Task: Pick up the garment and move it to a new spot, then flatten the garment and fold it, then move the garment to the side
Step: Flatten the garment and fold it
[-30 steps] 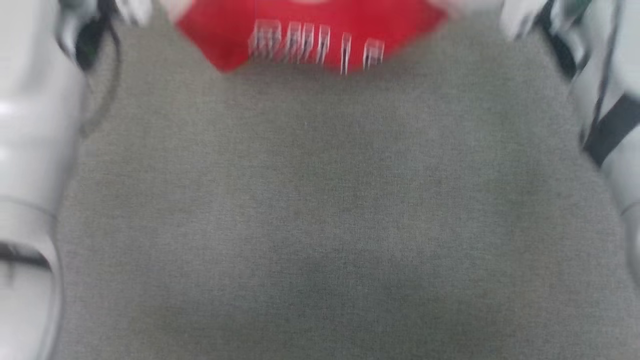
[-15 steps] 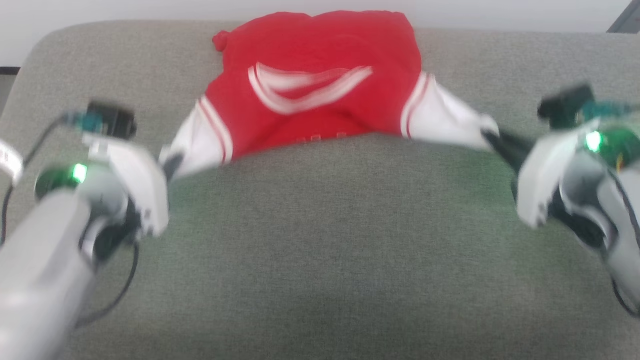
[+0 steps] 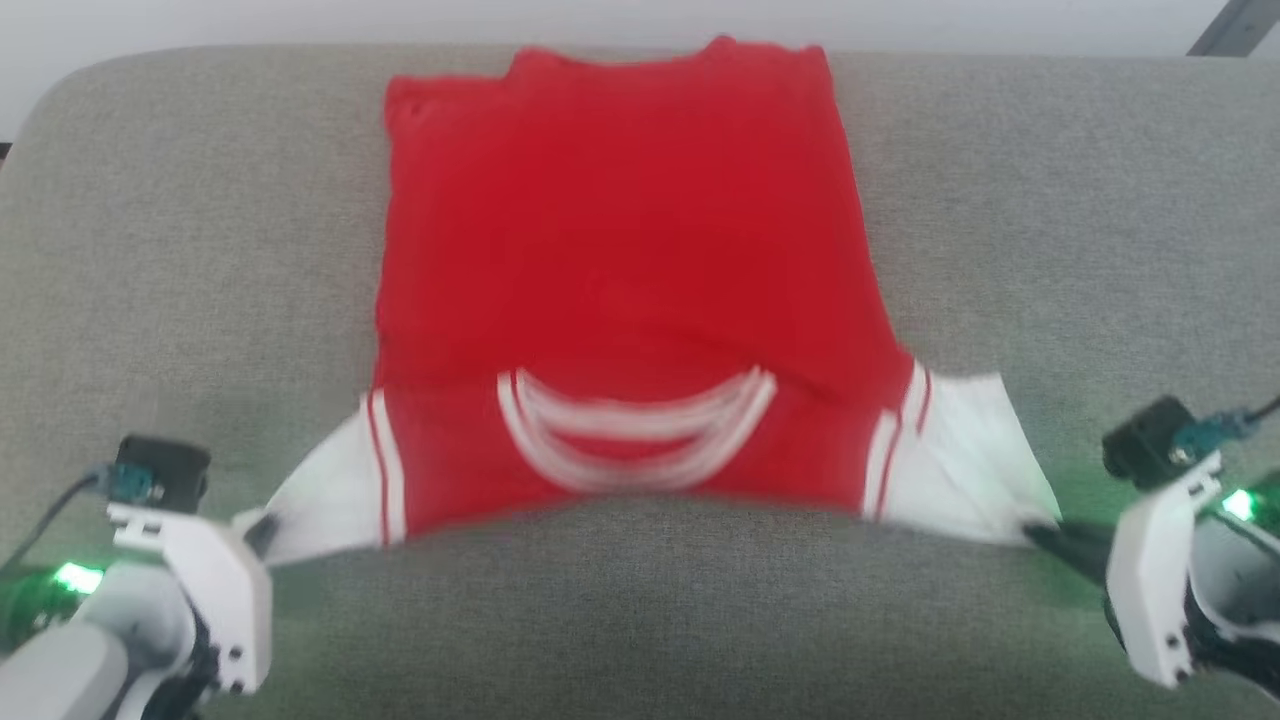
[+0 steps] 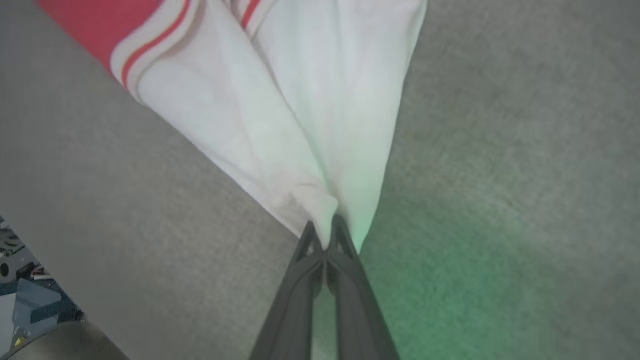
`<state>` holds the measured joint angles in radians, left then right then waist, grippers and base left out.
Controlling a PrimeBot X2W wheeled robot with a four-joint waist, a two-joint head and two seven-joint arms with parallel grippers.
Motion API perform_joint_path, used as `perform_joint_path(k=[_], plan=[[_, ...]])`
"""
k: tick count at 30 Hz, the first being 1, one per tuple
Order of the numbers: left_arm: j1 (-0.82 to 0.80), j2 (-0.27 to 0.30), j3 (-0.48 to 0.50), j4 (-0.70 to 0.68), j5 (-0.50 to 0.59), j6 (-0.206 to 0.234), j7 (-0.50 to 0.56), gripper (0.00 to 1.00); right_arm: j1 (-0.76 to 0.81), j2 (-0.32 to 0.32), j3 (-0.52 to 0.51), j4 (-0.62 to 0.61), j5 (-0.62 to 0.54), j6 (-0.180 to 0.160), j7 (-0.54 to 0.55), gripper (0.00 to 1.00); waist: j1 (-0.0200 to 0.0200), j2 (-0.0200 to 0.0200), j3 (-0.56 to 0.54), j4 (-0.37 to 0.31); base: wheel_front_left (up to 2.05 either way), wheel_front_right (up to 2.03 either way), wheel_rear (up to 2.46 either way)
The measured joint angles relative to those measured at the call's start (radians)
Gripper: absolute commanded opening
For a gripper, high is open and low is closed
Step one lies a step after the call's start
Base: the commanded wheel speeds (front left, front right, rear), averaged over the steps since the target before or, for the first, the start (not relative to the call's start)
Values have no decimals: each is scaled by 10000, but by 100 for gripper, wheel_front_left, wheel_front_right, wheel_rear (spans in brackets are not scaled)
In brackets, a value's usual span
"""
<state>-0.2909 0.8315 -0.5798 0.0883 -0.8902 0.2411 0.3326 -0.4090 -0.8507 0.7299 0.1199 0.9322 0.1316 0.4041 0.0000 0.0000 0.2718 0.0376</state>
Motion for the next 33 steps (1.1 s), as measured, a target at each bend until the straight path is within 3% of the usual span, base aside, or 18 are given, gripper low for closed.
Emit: perform_joint_path(k=[4, 10, 17, 18, 19, 20, 24, 28, 33], plan=[[679, 270, -88, -451, 81, 581, 205, 0, 656, -497, 61, -610, 535, 0, 727, 0, 0, 0, 13, -85, 0, 0, 0], [1417, 157, -142, -1066, -257, 848, 209, 0, 1641, -872, -38, -1227, 1444, 0, 1618, 0, 0, 0, 41, -172, 0, 0, 0], [1456, -311, -63, -1313, -251, 1108, -293, 0, 2061, -579, -529, -1181, 1137, 8, 1703, 2, 0, 0, 242, -162, 0, 0, 0], [1398, -387, -58, -1321, -232, 1099, -382, 0, 2057, -516, -619, -1149, 959, 21, 1745, 31, 0, 1, 285, -145, 0, 0, 0], [1317, -489, -67, -1329, -188, 1089, -458, 0, 2056, -393, -754, -1089, 844, 46, 1770, 92, 0, 1, 331, -126, 0, 0, 0], [1207, -585, -94, -1333, -155, 1055, -522, 0, 2061, -295, -863, -1076, 769, 48, 1829, 100, 0, 1, 377, -103, 0, 0, 0], [887, -926, -146, -1342, -52, 959, -719, 0, 2043, 63, -1536, -1459, 389, 104, 1965, 100, 0, 1, 573, 29, 0, 0, 0], [646, -1210, -201, -1323, 58, 917, -838, 0, 1709, 272, -3009, -1988, -230, 2, 1983, 100, 0, 1, 754, 221, 0, 0, 0], [323, -1482, -412, -1281, 240, 786, -928, 0, 1185, 1158, -4798, -2748, -1162, -4, 2337, 100, 0, 0, 943, 523, 0, 0, 0]])
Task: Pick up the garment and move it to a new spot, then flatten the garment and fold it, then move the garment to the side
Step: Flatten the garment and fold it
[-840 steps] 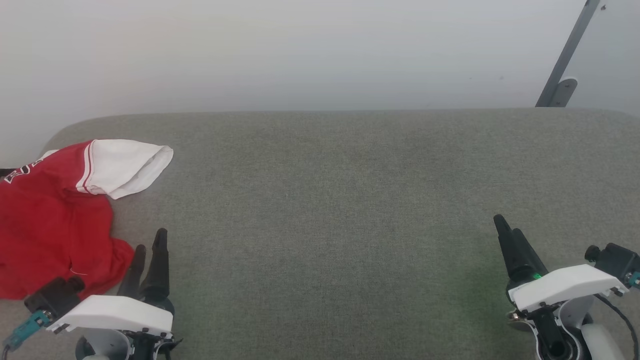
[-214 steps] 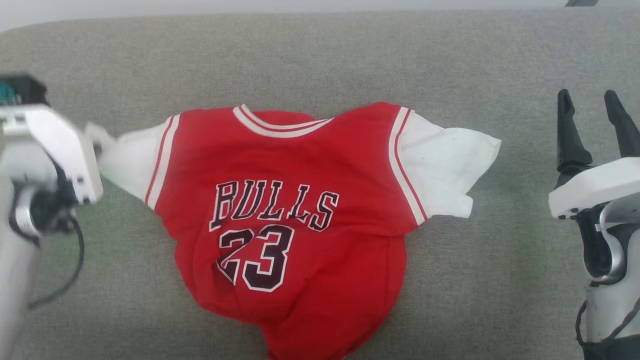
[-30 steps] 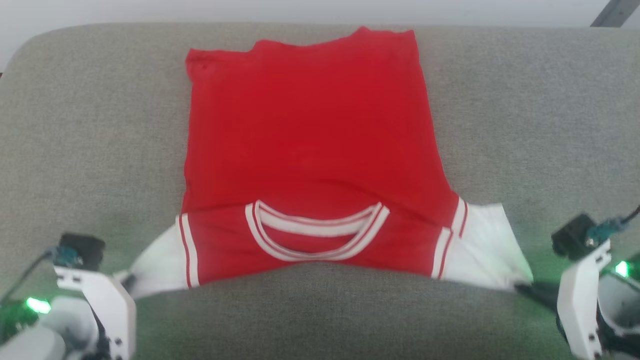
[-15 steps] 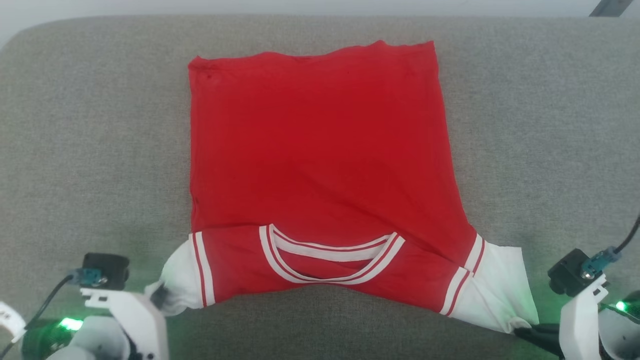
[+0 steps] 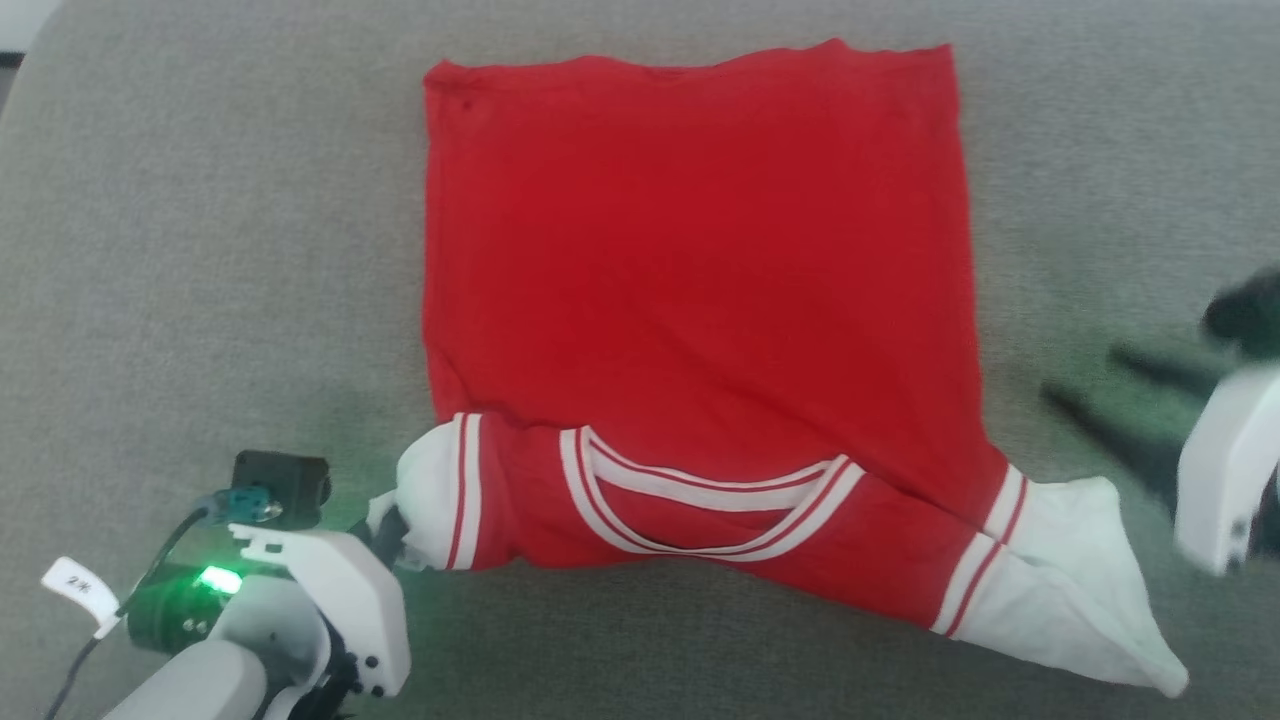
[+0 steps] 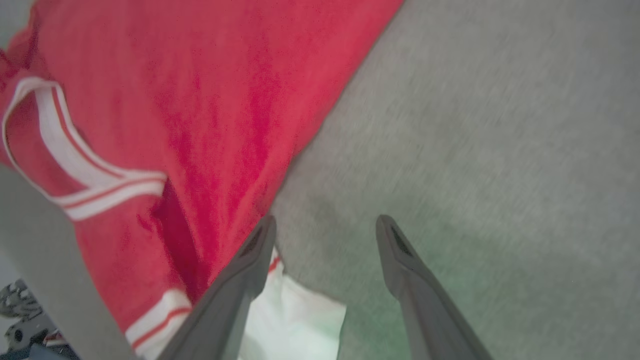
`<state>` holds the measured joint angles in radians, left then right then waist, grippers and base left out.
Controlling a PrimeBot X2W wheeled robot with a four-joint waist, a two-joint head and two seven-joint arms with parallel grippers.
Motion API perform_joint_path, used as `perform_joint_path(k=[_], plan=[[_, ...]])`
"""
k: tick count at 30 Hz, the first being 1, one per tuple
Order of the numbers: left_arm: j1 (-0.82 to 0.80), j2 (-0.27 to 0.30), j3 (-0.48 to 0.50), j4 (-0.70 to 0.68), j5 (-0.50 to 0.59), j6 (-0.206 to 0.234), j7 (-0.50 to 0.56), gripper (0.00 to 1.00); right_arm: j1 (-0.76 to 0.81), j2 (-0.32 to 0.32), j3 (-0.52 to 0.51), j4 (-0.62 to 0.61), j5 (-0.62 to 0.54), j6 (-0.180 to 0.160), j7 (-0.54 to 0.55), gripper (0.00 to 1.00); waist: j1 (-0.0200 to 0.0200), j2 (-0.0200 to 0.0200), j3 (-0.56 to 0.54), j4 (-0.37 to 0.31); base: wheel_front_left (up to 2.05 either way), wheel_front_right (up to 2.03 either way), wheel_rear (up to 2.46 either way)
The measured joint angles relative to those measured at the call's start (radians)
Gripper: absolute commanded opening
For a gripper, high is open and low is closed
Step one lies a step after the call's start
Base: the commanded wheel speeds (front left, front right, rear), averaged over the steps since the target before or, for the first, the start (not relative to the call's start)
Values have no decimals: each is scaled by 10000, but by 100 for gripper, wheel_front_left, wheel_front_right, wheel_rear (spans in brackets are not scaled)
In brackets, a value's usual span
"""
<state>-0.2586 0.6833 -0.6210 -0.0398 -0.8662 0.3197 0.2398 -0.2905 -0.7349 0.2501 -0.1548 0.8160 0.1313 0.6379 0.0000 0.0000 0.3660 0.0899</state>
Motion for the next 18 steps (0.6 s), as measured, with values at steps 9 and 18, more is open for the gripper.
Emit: perform_joint_path(k=[9, 18], plan=[[-802, -702, -407, 307, 209, -353, -54, 0, -2720, 1896, -1152, 1336, -2132, 4, 449, 100, 0, 0, 321, 699, 0, 0, 0], [-1616, -1563, -911, 796, 454, -926, -142, 0, -5954, 2393, -1304, 5770, -3770, 4, 696, 100, 0, 0, 722, 1852, 0, 0, 0]])
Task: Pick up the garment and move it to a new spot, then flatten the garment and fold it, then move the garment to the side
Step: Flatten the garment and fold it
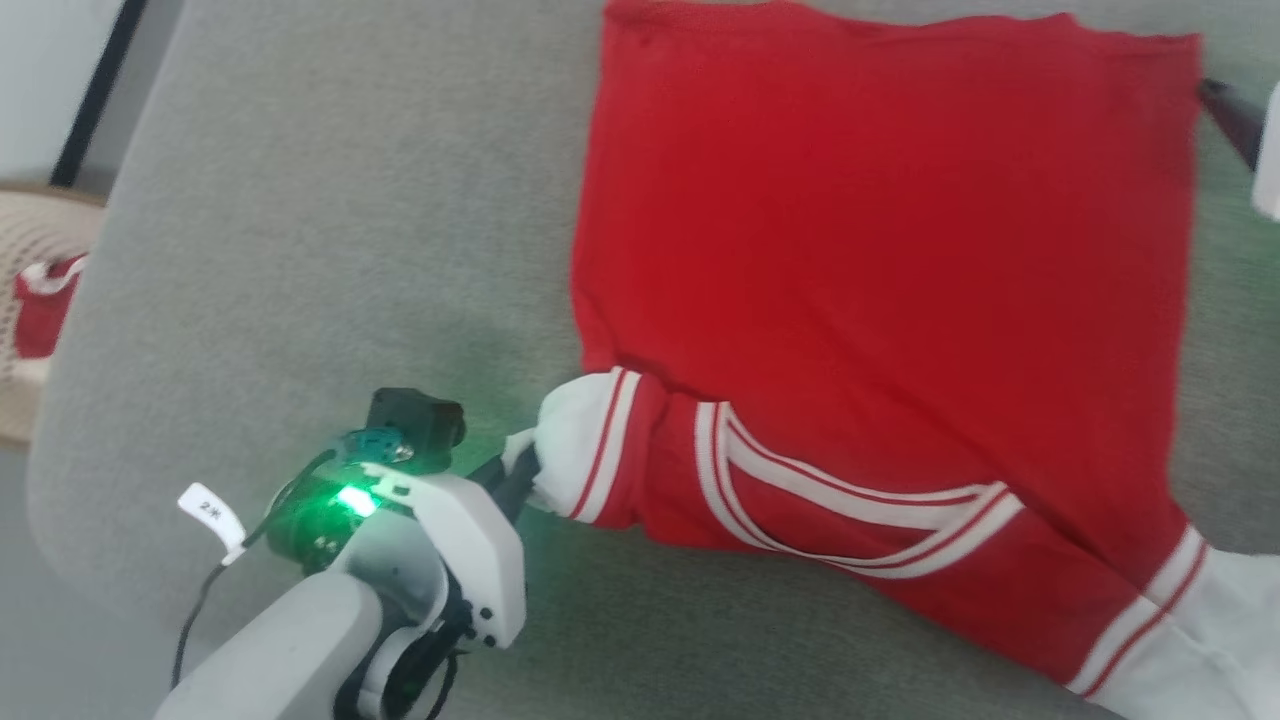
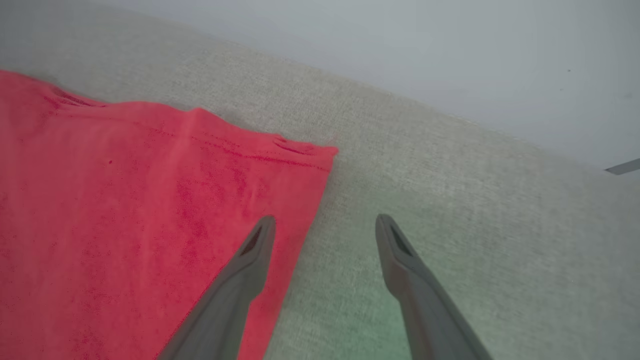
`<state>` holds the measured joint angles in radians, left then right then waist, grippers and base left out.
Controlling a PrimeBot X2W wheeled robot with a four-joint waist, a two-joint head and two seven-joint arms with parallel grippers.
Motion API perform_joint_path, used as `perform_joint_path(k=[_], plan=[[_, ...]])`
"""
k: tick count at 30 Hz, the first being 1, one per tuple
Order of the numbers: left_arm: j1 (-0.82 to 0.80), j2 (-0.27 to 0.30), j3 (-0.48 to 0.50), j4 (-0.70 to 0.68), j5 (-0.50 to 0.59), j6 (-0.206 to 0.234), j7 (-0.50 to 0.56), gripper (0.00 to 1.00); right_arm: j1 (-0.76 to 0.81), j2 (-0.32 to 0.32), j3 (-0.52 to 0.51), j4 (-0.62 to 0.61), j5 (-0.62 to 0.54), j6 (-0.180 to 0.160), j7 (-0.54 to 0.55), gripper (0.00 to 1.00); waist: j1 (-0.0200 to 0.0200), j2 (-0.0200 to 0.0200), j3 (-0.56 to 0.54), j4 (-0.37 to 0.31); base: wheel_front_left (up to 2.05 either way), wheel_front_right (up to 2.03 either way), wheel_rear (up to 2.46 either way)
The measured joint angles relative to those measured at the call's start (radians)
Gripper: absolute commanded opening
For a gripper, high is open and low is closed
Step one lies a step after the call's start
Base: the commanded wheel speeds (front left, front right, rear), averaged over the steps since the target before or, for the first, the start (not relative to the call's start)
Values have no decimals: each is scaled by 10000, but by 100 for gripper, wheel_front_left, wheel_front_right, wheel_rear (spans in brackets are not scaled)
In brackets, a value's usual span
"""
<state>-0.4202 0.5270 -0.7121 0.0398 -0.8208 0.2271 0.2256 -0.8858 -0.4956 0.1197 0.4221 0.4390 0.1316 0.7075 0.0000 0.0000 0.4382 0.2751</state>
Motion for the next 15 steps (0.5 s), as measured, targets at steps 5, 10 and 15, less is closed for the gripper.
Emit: perform_joint_path(k=[5, 10, 15], plan=[[-290, -397, -222, 326, 36, -280, -151, 0, -1200, 205, -236, 2470, -382, -8, 890, 100, 0, 0, 249, 640, 0, 0, 0], [-424, -742, -316, 637, 31, -504, -303, 0, -2119, 249, -247, 3979, -479, -10, 1841, 100, 0, 0, 481, 1133, 0, 0, 0], [-498, -1018, -313, 1043, -111, -711, -533, 0, -2598, 127, 247, 4594, -761, -10, 2556, 0, 0, 1, 620, 1370, 0, 0, 0]])
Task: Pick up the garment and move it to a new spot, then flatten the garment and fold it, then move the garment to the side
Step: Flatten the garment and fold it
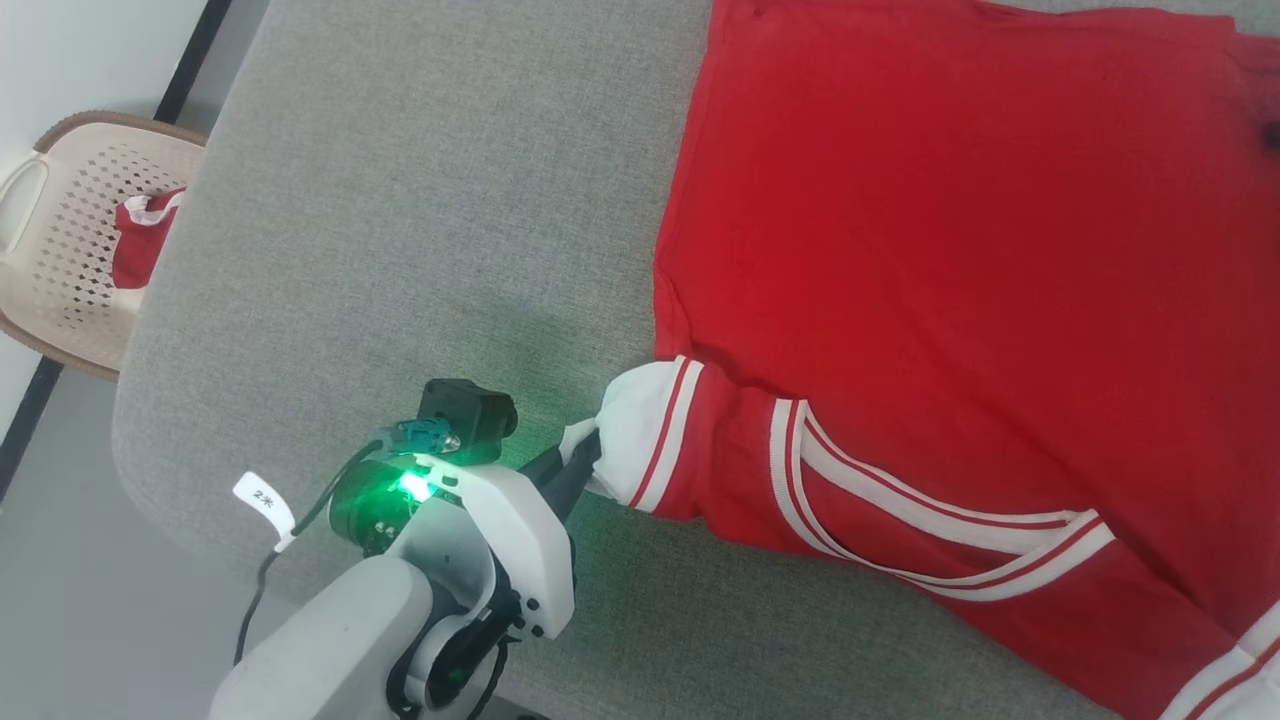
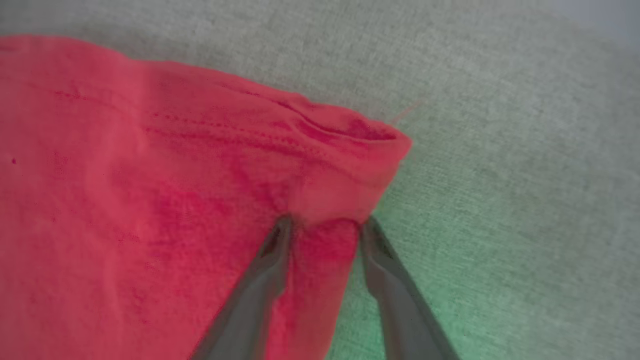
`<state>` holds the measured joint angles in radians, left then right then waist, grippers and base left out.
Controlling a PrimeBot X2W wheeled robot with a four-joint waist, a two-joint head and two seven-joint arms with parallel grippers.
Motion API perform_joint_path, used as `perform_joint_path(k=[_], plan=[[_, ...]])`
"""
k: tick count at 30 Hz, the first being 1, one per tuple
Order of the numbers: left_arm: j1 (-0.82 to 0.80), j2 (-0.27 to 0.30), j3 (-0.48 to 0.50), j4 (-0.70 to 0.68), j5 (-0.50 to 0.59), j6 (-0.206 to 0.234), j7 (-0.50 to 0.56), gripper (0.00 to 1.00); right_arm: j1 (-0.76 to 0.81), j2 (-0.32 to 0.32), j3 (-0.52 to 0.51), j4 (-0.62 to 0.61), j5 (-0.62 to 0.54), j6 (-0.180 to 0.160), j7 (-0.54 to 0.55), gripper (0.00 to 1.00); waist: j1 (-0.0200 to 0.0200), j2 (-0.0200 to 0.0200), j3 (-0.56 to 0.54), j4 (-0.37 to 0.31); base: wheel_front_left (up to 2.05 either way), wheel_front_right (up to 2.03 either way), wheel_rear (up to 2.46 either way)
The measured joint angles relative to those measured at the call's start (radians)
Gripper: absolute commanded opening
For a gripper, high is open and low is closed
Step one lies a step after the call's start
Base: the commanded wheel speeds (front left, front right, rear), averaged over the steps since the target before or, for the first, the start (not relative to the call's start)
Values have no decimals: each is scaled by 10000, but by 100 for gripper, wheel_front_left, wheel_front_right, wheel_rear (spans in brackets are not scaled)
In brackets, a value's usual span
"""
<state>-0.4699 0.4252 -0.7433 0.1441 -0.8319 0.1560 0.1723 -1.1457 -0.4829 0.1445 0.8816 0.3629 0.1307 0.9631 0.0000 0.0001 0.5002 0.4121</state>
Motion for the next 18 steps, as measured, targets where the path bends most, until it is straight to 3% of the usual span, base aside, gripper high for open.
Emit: perform_joint_path(k=[8, 18], plan=[[-1, 192, 257, 368, -234, -46, -171, 0, 337, -96, 1231, -792, 802, 2, -27, 0, 0, 0, -237, -520, 0, 0, 0], [163, 1206, 890, 219, -297, 591, -119, 0, 2332, -920, 2826, -3937, 2765, 8, 27, 0, 0, -1, -849, -1924, 0, 0, 0]])
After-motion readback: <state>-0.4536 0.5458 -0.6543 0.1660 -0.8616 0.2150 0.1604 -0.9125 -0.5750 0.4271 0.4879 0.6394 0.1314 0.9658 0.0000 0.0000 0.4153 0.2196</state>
